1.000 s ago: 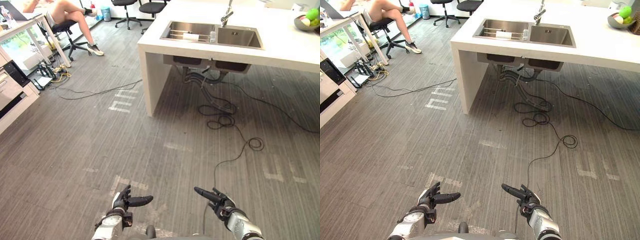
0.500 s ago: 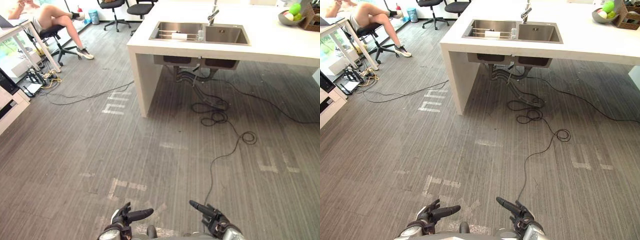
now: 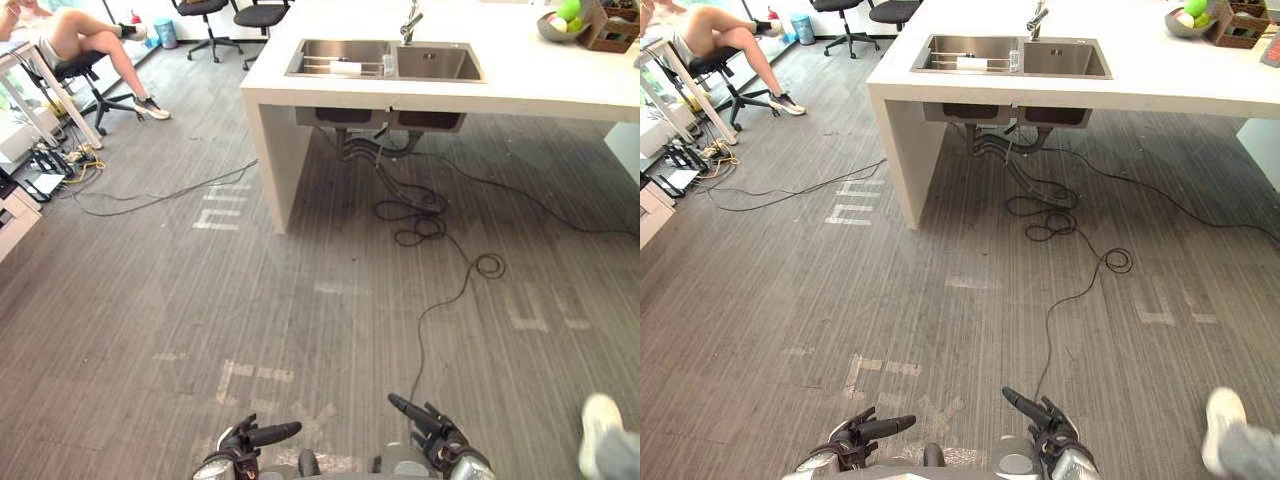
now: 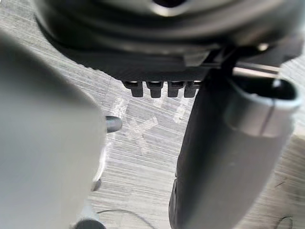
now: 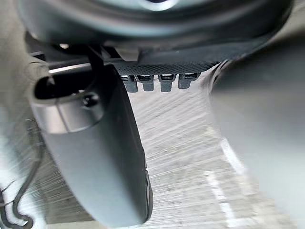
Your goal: Walk over to the sink, pick up the cup, carry it to the dishwasher, place the cup inside the dishwasher, then close the dishwasher door
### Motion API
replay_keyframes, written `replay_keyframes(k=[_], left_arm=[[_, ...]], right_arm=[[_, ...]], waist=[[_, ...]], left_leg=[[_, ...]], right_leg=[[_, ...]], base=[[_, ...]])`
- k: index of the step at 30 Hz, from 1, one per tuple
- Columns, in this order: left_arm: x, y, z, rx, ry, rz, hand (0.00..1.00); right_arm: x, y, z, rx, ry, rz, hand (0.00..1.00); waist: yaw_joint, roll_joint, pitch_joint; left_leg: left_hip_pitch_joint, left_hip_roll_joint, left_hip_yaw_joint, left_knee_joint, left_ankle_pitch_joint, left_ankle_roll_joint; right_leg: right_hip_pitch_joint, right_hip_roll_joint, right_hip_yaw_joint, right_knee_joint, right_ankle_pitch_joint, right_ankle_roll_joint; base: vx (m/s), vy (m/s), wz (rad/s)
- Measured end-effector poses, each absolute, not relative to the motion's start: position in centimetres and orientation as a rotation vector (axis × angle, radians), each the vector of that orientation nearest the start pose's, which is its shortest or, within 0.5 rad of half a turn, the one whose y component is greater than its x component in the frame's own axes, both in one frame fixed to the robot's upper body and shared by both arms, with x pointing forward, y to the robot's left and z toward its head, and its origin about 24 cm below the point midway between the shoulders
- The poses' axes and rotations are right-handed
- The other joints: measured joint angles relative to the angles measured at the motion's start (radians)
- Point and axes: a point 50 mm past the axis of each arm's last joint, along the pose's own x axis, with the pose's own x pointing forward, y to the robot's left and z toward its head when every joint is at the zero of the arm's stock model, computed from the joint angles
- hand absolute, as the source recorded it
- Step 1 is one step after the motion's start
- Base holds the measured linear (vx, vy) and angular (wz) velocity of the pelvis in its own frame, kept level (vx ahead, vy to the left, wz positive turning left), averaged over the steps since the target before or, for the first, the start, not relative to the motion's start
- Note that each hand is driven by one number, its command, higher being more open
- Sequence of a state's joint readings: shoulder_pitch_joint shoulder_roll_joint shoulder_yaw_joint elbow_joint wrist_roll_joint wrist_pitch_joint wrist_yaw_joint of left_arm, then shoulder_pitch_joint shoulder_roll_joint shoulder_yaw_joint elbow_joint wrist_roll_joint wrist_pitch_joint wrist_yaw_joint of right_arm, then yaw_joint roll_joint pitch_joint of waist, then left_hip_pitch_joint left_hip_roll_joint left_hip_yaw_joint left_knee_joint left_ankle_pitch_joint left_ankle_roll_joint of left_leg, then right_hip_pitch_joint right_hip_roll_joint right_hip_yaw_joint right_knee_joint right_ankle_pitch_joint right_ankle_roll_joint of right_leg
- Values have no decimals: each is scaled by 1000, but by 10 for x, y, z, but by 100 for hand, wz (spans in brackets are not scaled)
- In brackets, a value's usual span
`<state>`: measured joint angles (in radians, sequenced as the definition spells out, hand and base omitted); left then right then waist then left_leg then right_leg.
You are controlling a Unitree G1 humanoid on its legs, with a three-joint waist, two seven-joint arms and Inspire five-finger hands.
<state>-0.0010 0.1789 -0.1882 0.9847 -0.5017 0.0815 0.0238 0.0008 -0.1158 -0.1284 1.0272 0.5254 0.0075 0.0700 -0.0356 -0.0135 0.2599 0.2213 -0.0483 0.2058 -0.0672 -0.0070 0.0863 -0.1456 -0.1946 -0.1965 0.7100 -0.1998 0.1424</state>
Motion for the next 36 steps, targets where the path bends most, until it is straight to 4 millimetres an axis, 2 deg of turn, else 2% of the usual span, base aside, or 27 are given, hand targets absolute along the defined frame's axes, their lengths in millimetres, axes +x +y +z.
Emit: replay_keyframes(k=[3,4,5,7,9,10,12,14,15,16,17,18,19,20,21,22,24,25,26,27,28,29,30,31,33,35,36], left_arm=[[165,185,-134,-195,967,129,100],[181,181,-124,-198,906,112,100],[184,180,-122,-198,895,110,100],[200,173,-108,-201,823,104,100],[202,171,-106,-202,817,99,100],[202,171,-106,-200,820,96,100],[202,166,-106,-189,814,81,100],[199,163,-108,-173,808,75,100],[195,158,-112,-184,826,85,100],[192,153,-115,-197,841,92,100],[191,150,-116,-203,845,92,100],[188,146,-117,-217,836,92,100],[187,145,-117,-221,826,94,100],[185,148,-116,-227,808,106,100],[185,150,-116,-234,802,118,100],[185,149,-115,-237,793,119,100],[195,145,-93,-276,640,103,100],[202,142,-81,-295,564,96,100],[205,141,-76,-302,537,98,100],[208,139,-70,-313,495,107,100],[209,139,-67,-317,474,109,100],[207,140,-68,-318,475,116,100],[201,144,-71,-312,486,135,100],[201,151,-77,-289,508,163,100],[202,152,-80,-293,501,200,100],[201,154,-77,-310,446,278,100],[200,160,-73,-332,397,360,100]], right_arm=[[143,-204,-142,450,897,-347,100],[147,-201,-139,445,882,-327,100],[148,-201,-138,445,878,-323,100],[156,-201,-130,468,834,-316,100],[157,-202,-128,484,821,-317,100],[154,-202,-128,490,832,-319,100],[153,-207,-128,511,837,-347,100],[149,-213,-129,524,844,-376,100],[146,-218,-130,513,851,-389,100],[143,-222,-132,506,867,-402,100],[143,-223,-131,504,867,-402,100],[138,-224,-133,496,878,-406,100],[135,-224,-134,495,886,-409,100],[130,-222,-137,494,907,-410,100],[126,-221,-140,500,922,-410,100],[123,-222,-141,499,929,-416,100],[121,-229,-140,484,920,-428,100],[122,-231,-139,476,918,-431,100],[122,-232,-138,475,915,-432,100],[124,-231,-138,484,910,-441,100],[125,-232,-138,501,905,-449,100],[124,-232,-138,506,905,-452,100],[123,-231,-139,517,910,-458,100],[129,-224,-140,551,907,-455,100],[142,-229,-135,550,875,-460,100],[137,-236,-138,629,898,-528,100],[126,-237,-144,704,934,-580,100]], waist=[[-7,-2,29],[-8,-9,36],[-8,-10,37],[-7,-22,38],[-8,-30,38],[-9,-37,33],[-14,-20,24],[-29,-2,7],[-37,22,-8],[-37,28,-14],[-39,30,-15],[-40,40,-19],[-36,46,-18],[-31,47,-14],[-25,43,-11],[-22,42,-10],[3,30,-2],[13,32,-3],[21,33,-4],[32,45,-8],[48,72,-12],[55,93,-19],[66,121,-32],[60,78,-22],[62,77,-17],[61,66,-15],[78,65,-18]], left_leg=[[-1,26,-52,51,-33,0],[-1,32,-69,96,-68,-8],[-1,32,-71,106,-74,-13],[6,31,-86,193,-150,-45],[25,28,-98,226,-204,-63],[34,27,-114,246,-251,-68],[30,61,-139,253,-293,-92],[35,104,-158,243,-327,-117],[9,134,-158,342,-315,-140],[-41,162,-123,526,-296,-171],[-73,184,-107,620,-273,-188],[-163,234,-108,849,-186,-187],[-211,257,-112,975,-157,-177],[-297,289,-112,1200,-183,-147],[-368,285,-110,1315,-210,-114],[-400,271,-107,1324,-221,-105],[-533,178,-5,1044,-238,-105],[-549,116,33,744,-209,-115],[-544,89,39,603,-168,-111],[-527,41,41,337,-47,-92],[-511,14,35,156,89,-56],[-501,15,32,109,143,-44],[-492,36,-7,110,269,66],[-483,18,-7,134,269,100],[-482,7,0,140,233,80],[-481,-30,7,229,149,80],[-476,-40,22,272,98,78]], right_leg=[[-65,26,9,-134,3,-5],[-79,39,29,-261,41,-8],[-80,40,32,-290,55,-9],[-75,51,30,-495,149,-15],[-67,51,28,-524,156,-25],[-65,47,30,-520,172,-47],[-119,59,8,-417,223,-115],[-171,66,-38,-288,192,-164],[-186,85,-63,-231,116,-211],[-181,102,-69,-181,56,-223],[-167,108,-77,-165,28,-222],[-122,137,-86,-160,-25,-242],[-94,157,-87,-162,-41,-258],[-28,190,-84,-172,-77,-274],[57,208,-81,-202,-98,-283],[97,212,-77,-226,-102,-284],[252,214,-29,-389,-93,-268],[310,213,-12,-451,-89,-249],[329,218,-1,-468,-91,-245],[362,238,20,-494,-97,-234],[397,282,52,-502,-106,-220],[415,317,77,-502,-111,-213],[447,360,126,-496,-123,-198],[459,346,162,-473,-130,-192],[432,312,209,-446,-126,-199],[448,271,247,-416,-115,-192],[446,249,244,-364,-115,-191]], base=[[159,0,51],[202,-44,36],[236,-76,33],[280,-140,19],[290,-224,17],[395,-327,24],[367,-282,37],[570,-370,45],[714,-371,19],[631,-298,16],[610,-289,4],[473,-231,5],[591,-268,-14],[598,-234,-26],[595,-213,-25],[641,-186,-43],[682,-146,-52],[677,-92,-33],[682,-70,-34],[676,-22,-40],[566,23,-45],[458,66,-60],[564,106,-46],[589,147,-33],[428,155,-3],[293,98,5],[286,21,-12]])
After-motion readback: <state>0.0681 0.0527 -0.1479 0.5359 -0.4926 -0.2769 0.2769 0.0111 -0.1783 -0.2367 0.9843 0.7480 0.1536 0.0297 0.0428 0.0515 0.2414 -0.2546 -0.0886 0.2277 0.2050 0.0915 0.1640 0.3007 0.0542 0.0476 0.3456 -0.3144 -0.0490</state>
